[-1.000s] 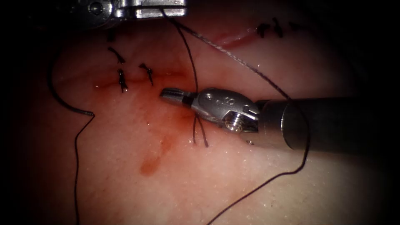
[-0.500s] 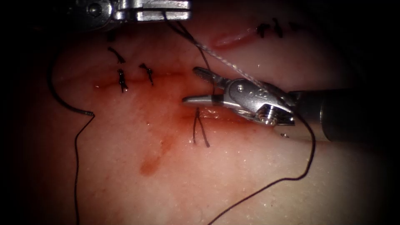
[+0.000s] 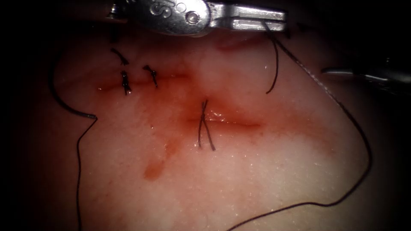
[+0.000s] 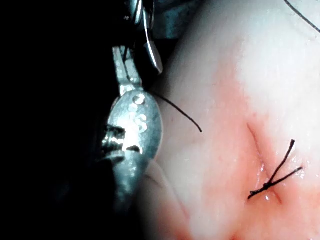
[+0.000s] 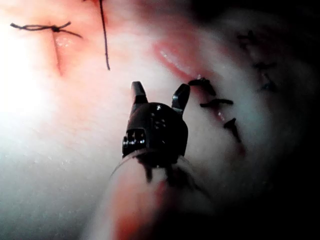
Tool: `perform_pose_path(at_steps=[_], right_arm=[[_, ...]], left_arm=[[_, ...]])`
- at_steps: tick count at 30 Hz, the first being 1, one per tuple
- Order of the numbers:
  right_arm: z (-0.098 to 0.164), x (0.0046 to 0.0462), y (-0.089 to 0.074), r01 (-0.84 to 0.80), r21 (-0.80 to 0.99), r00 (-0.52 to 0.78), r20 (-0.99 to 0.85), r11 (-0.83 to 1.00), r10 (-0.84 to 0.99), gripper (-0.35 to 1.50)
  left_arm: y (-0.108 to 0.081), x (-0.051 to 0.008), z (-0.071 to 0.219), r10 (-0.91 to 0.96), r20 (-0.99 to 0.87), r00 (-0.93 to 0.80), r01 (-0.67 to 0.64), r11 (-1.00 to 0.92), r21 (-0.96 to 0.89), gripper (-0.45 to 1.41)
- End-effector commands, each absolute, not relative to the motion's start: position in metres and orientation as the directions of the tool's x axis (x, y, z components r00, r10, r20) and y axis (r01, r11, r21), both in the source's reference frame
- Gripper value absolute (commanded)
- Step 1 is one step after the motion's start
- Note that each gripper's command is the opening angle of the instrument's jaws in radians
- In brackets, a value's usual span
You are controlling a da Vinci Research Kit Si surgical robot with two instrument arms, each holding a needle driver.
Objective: Wound Closure
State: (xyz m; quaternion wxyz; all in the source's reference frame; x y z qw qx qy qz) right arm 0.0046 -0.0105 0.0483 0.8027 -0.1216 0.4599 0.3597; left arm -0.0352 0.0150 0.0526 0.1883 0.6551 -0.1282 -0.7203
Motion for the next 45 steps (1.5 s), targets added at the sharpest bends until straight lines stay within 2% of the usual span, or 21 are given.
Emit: perform_pose_path(at_steps=[1, 4, 14, 15, 16, 19, 20, 22, 26, 29, 34, 36, 41, 43, 45], right_arm=[[0.048, 0.0037, -0.010, -0.699, 0.115, 0.323, -0.830, 0.706, 0.455, 1.48], [0.046, 0.0025, -0.010, -0.711, 0.083, 0.339, -0.829, 0.698, 0.444, 1.48], [0.044, 0.0027, -0.010, -0.724, 0.041, 0.340, -0.848, 0.689, 0.407, 1.45], [0.044, 0.0027, -0.010, -0.723, 0.040, 0.340, -0.849, 0.690, 0.405, 1.45], [0.044, 0.0027, -0.010, -0.722, 0.039, 0.340, -0.850, 0.691, 0.403, 1.45], [0.044, 0.0027, -0.010, -0.721, 0.035, 0.341, -0.851, 0.693, 0.398, 1.45], [0.044, 0.0026, -0.010, -0.721, 0.033, 0.343, -0.851, 0.692, 0.398, 1.45], [0.045, 0.0025, -0.010, -0.721, 0.033, 0.343, -0.851, 0.692, 0.397, 1.45], [0.044, 0.0027, -0.010, -0.722, 0.032, 0.343, -0.851, 0.691, 0.398, 1.45], [0.044, 0.0028, -0.010, -0.720, 0.034, 0.341, -0.852, 0.693, 0.397, 1.45], [0.044, 0.0023, -0.010, -0.704, 0.018, 0.368, -0.846, 0.710, 0.386, 1.41], [0.043, 0.0022, -0.009, -0.699, 0.007, 0.387, -0.837, 0.715, 0.386, 1.41], [0.041, 0.0043, -0.008, -0.675, 0.049, 0.356, -0.853, 0.737, 0.383, 1.41], [0.040, 0.0058, -0.008, -0.644, 0.028, 0.387, -0.850, 0.765, 0.357, 1.41], [0.040, 0.0074, -0.007, -0.574, -0.039, 0.486, -0.820, 0.818, 0.302, 1.41]], left_arm=[[0.016, -0.0369, 0.054, -0.448, -0.890, -0.082, 0.103, -0.892, 0.439, -0.45], [0.016, -0.0401, 0.058, -0.477, -0.872, -0.112, 0.096, -0.879, 0.468, -0.45], [0.017, -0.0483, 0.068, -0.657, -0.718, -0.231, 0.108, -0.751, 0.652, -0.45], [0.017, -0.0489, 0.069, -0.667, -0.711, -0.225, 0.096, -0.741, 0.665, -0.28], [0.017, -0.0497, 0.070, -0.679, -0.702, -0.214, 0.080, -0.729, 0.680, 0.27], [0.017, -0.0509, 0.071, -0.618, -0.767, -0.173, 0.004, -0.779, 0.627, 0.83], [0.016, -0.0510, 0.072, -0.533, -0.835, -0.137, -0.057, -0.837, 0.544, 1.18], [0.017, -0.0508, 0.071, -0.486, -0.867, -0.108, -0.092, -0.864, 0.495, 1.36], [0.016, -0.0491, 0.071, -0.347, -0.936, -0.063, -0.093, -0.932, 0.352, 1.41], [0.015, -0.0470, 0.070, -0.317, -0.945, -0.074, -0.001, -0.948, 0.318, 1.41], [0.013, -0.0413, 0.069, -0.270, -0.942, -0.199, 0.142, -0.959, 0.245, 1.41], [0.012, -0.0378, 0.069, -0.265, -0.930, -0.256, 0.151, -0.961, 0.233, 1.41], [0.010, -0.0332, 0.069, -0.238, -0.932, -0.271, 0.156, -0.967, 0.202, 1.41], [0.009, -0.0319, 0.068, -0.237, -0.930, -0.281, 0.162, -0.967, 0.197, 1.21], [0.007, -0.0310, 0.069, -0.232, -0.929, -0.288, 0.164, -0.968, 0.191, 1.08]])
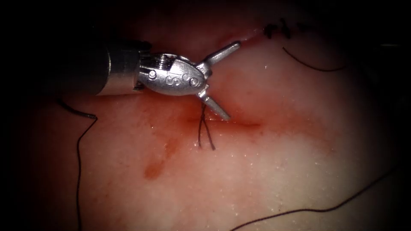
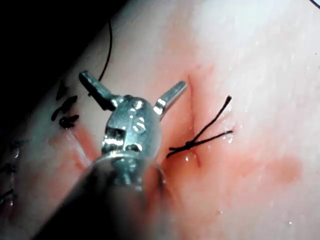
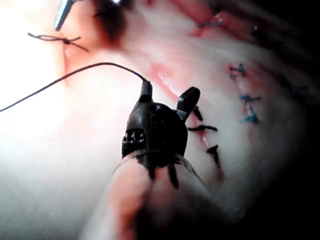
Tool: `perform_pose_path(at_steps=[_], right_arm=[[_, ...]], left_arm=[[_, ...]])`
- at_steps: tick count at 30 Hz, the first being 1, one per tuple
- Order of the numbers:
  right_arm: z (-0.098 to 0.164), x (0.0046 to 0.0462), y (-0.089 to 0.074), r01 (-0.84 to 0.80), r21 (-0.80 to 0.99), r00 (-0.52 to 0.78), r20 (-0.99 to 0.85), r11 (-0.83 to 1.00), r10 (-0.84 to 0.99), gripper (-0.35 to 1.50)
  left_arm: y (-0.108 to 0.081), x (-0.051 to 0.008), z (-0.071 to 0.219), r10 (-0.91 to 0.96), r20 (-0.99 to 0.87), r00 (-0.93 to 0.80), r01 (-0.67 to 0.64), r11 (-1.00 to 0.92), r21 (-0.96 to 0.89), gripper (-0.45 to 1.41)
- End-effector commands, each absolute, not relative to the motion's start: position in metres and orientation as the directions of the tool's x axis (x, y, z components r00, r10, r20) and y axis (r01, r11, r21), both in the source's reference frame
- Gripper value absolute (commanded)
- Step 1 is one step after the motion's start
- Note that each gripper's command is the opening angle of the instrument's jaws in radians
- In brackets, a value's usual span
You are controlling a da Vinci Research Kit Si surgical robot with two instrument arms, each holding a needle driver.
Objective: Wound Closure
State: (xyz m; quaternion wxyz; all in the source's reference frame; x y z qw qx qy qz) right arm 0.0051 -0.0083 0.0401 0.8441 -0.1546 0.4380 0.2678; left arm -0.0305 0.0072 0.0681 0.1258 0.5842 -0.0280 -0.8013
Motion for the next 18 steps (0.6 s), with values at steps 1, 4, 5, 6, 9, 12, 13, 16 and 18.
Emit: perform_pose_path(at_steps=[1, 4, 5, 6, 9, 12, 13, 16, 18], right_arm=[[0.0394, 0.0080, -0.0071, -0.536, -0.077, 0.527, -0.809, 0.841, 0.262, 1.41], [0.0387, 0.0100, -0.0068, -0.349, -0.157, 0.664, -0.737, 0.924, 0.126, 1.43], [0.0385, 0.0104, -0.0069, -0.283, -0.169, 0.695, -0.715, 0.944, 0.080, 1.43], [0.0384, 0.0109, -0.0070, -0.203, -0.169, 0.731, -0.682, 0.964, 0.034, 1.41], [0.0381, 0.0114, -0.0073, 0.019, -0.191, 0.809, -0.574, 0.981, -0.127, 1.40], [0.0378, 0.0113, -0.0076, 0.184, -0.128, 0.840, -0.494, 0.975, -0.224, 1.36], [0.0377, 0.0112, -0.0077, 0.234, -0.084, 0.856, -0.455, 0.969, -0.246, 1.33], [0.0374, 0.0107, -0.0072, 0.349, 0.021, 0.892, -0.316, 0.937, -0.325, 1.31], [0.0372, 0.0102, -0.0065, 0.384, 0.051, 0.904, -0.222, 0.922, -0.365, 1.31]], left_arm=[[0.0069, -0.0308, 0.0686, -0.230, -0.928, -0.293, 0.163, -0.968, 0.189, 1.06], [0.0051, -0.0302, 0.0687, -0.201, -0.935, -0.291, 0.163, -0.974, 0.159, 1.04], [0.0046, -0.0301, 0.0688, -0.188, -0.939, -0.289, 0.163, -0.976, 0.145, 1.04], [0.0040, -0.0299, 0.0688, -0.175, -0.942, -0.287, 0.163, -0.978, 0.132, 1.03], [0.0024, -0.0293, 0.0691, -0.164, -0.949, -0.271, 0.178, -0.977, 0.118, 0.98], [0.0015, -0.0287, 0.0692, -0.143, -0.954, -0.264, 0.196, -0.976, 0.092, 0.89], [0.0013, -0.0285, 0.0692, -0.144, -0.954, -0.262, 0.198, -0.976, 0.093, 0.89], [0.0010, -0.0279, 0.0690, -0.146, -0.955, -0.258, 0.204, -0.975, 0.094, 0.89], [0.0009, -0.0277, 0.0689, -0.147, -0.955, -0.258, 0.208, -0.974, 0.093, 0.89]])
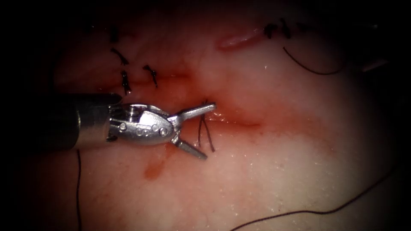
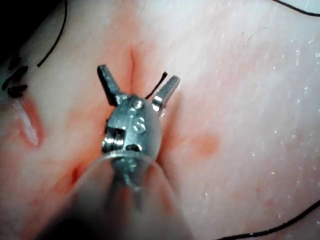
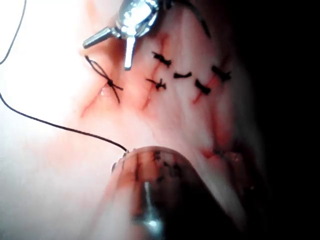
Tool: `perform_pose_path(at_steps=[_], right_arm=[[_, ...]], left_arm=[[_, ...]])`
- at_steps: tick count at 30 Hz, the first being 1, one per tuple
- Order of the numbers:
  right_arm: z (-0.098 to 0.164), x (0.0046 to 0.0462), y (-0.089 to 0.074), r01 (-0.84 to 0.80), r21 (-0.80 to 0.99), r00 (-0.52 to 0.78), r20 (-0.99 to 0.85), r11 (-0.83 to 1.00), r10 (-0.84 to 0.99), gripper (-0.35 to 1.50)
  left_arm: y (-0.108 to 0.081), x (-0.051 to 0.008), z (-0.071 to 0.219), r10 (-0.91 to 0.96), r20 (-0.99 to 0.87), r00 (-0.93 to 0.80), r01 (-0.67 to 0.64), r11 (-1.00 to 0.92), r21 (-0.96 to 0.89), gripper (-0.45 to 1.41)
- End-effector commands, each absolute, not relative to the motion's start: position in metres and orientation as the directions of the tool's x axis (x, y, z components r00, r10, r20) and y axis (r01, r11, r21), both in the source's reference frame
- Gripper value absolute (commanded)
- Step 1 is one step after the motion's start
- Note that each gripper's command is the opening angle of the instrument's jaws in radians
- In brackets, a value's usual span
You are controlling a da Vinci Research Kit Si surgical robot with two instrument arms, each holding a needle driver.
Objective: Wound Closure
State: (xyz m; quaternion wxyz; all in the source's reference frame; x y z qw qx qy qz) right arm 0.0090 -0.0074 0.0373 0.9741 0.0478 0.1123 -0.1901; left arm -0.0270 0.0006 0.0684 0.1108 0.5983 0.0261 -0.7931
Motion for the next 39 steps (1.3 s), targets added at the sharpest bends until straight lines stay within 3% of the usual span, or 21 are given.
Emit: perform_pose_path(at_steps=[1, 7, 12, 14, 17, 20, 22, 26, 31, 39], right_arm=[[0.037, 0.0100, -0.006, 0.392, 0.059, 0.909, -0.181, 0.918, -0.376, 1.30], [0.036, 0.0091, -0.001, 0.357, -0.088, 0.933, 0.000, 0.930, -0.359, 1.25], [0.035, 0.0093, 0.002, 0.294, -0.231, 0.953, 0.001, 0.927, -0.302, 1.23], [0.034, 0.0096, 0.002, 0.264, -0.258, 0.958, -0.043, 0.929, -0.284, 1.23], [0.034, 0.0106, 0.002, 0.089, -0.278, 0.950, -0.263, 0.956, -0.165, 1.15], [0.034, 0.0119, 0.002, -0.096, -0.237, 0.898, -0.440, 0.967, -0.019, 1.20], [0.034, 0.0132, 0.000, -0.230, -0.142, 0.810, -0.576, 0.963, 0.108, 1.13], [0.036, 0.0149, -0.004, -0.338, -0.057, 0.723, -0.655, 0.939, 0.221, 1.08], [0.037, 0.0157, -0.007, -0.409, 0.010, 0.650, -0.698, 0.912, 0.300, 0.98], [0.040, 0.0168, -0.013, -0.474, 0.130, 0.492, -0.781, 0.871, 0.385, 0.93]], left_arm=[[0.001, -0.0276, 0.069, -0.147, -0.955, -0.257, 0.209, -0.973, 0.093, 0.88], [0.001, -0.0274, 0.069, -0.147, -0.955, -0.256, 0.211, -0.973, 0.093, 0.88], [0.001, -0.0276, 0.069, -0.147, -0.955, -0.256, 0.210, -0.973, 0.093, 0.88], [0.001, -0.0276, 0.068, -0.147, -0.955, -0.256, 0.210, -0.973, 0.093, 0.88], [0.001, -0.0277, 0.069, -0.130, -0.957, -0.260, 0.204, -0.976, 0.077, 0.88], [0.001, -0.0277, 0.069, -0.114, -0.957, -0.265, 0.198, -0.978, 0.061, 0.86], [0.000, -0.0278, 0.069, -0.086, -0.952, -0.294, 0.182, -0.983, 0.033, 0.86], [-0.001, -0.0280, 0.069, -0.039, -0.914, -0.403, 0.126, -0.992, -0.014, 0.78], [-0.002, -0.0291, 0.070, 0.037, -0.870, -0.492, 0.021, -0.998, -0.055, 0.57], [-0.003, -0.0295, 0.070, 0.108, -0.813, -0.571, -0.095, -0.993, -0.066, 0.42]])
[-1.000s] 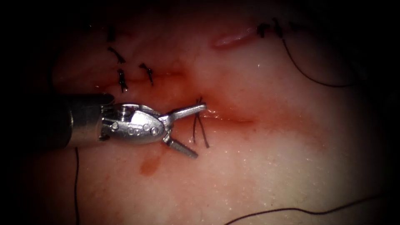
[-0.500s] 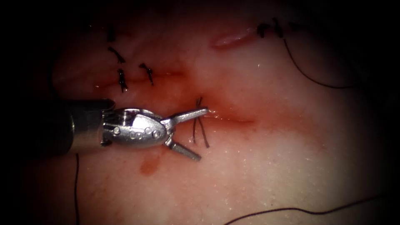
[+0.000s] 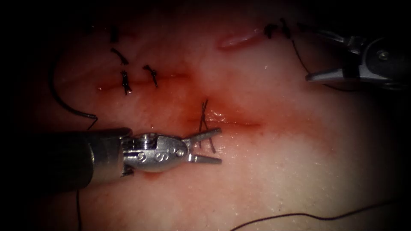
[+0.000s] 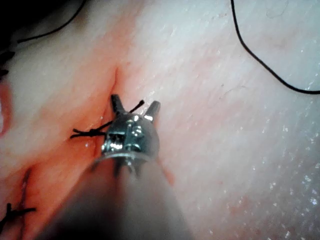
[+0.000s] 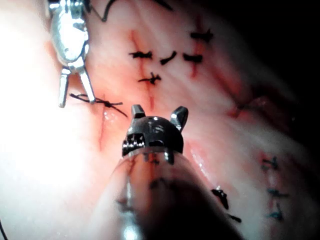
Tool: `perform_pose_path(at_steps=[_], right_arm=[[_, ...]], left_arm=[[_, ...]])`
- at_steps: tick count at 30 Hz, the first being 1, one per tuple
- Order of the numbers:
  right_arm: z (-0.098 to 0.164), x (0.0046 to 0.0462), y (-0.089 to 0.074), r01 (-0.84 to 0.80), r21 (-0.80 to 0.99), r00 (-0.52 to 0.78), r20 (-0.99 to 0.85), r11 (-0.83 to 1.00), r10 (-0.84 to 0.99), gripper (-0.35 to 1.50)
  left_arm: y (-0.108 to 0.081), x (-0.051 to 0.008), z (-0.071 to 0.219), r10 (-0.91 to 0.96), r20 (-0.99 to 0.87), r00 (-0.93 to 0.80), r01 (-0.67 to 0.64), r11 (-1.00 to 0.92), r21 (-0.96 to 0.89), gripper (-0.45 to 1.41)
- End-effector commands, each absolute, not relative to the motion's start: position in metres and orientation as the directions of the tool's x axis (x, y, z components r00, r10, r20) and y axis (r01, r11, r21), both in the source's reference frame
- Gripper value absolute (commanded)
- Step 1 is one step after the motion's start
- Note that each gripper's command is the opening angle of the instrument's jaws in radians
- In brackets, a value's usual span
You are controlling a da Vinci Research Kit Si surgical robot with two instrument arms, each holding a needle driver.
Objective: Wound Closure
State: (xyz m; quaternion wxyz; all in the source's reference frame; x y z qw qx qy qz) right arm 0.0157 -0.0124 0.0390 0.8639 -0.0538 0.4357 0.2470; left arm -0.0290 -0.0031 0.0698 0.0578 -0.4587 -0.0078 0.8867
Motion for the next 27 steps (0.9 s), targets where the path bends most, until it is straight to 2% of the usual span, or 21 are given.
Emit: perform_pose_path(at_steps=[1, 7, 14, 17, 19, 20, 21, 22, 24, 27], right_arm=[[0.0400, 0.0169, -0.0134, -0.474, 0.137, 0.483, -0.786, 0.870, 0.386, 0.93], [0.0426, 0.0174, -0.0159, -0.476, 0.206, 0.415, -0.805, 0.855, 0.425, 0.94], [0.0456, 0.0174, -0.0174, -0.483, 0.233, 0.384, -0.810, 0.844, 0.443, 0.94], [0.0463, 0.0174, -0.0175, -0.486, 0.236, 0.382, -0.809, 0.841, 0.448, 0.96], [0.0466, 0.0174, -0.0177, -0.483, 0.235, 0.386, -0.807, 0.843, 0.446, 0.96], [0.0467, 0.0174, -0.0178, -0.483, 0.233, 0.386, -0.808, 0.844, 0.444, 0.96], [0.0468, 0.0175, -0.0180, -0.483, 0.232, 0.386, -0.809, 0.845, 0.443, 0.96], [0.0469, 0.0176, -0.0181, -0.482, 0.230, 0.386, -0.810, 0.845, 0.441, 0.96], [0.0473, 0.0179, -0.0184, -0.465, 0.238, 0.377, -0.818, 0.853, 0.434, 1.11], [0.0484, 0.0192, -0.0191, -0.349, 0.282, 0.301, -0.869, 0.893, 0.392, 1.15]], left_arm=[[-0.0027, -0.0295, 0.0700, 0.114, -0.809, -0.576, -0.103, -0.992, -0.067, 0.41], [-0.0025, -0.0290, 0.0695, 0.131, -0.798, -0.588, -0.121, -0.990, -0.073, 0.24], [-0.0027, -0.0293, 0.0685, 0.085, -0.813, -0.575, -0.086, -0.995, -0.043, 0.24], [-0.0027, -0.0296, 0.0684, 0.074, -0.815, -0.575, -0.082, -0.996, -0.033, 0.10], [-0.0028, -0.0296, 0.0686, 0.061, -0.815, -0.576, -0.074, -0.997, -0.023, -0.11], [-0.0027, -0.0293, 0.0687, 0.031, -0.818, -0.575, -0.055, -0.998, 0.001, -0.38], [-0.0027, -0.0292, 0.0687, 0.019, -0.818, -0.576, -0.047, -0.999, 0.010, -0.45], [-0.0026, -0.0291, 0.0686, 0.008, -0.820, -0.572, -0.040, -0.999, 0.018, -0.45], [-0.0022, -0.0288, 0.0684, -0.013, -0.822, -0.569, -0.029, -0.999, 0.035, -0.45], [-0.0016, -0.0282, 0.0679, -0.012, -0.826, -0.563, -0.026, -0.999, 0.032, -0.45]])
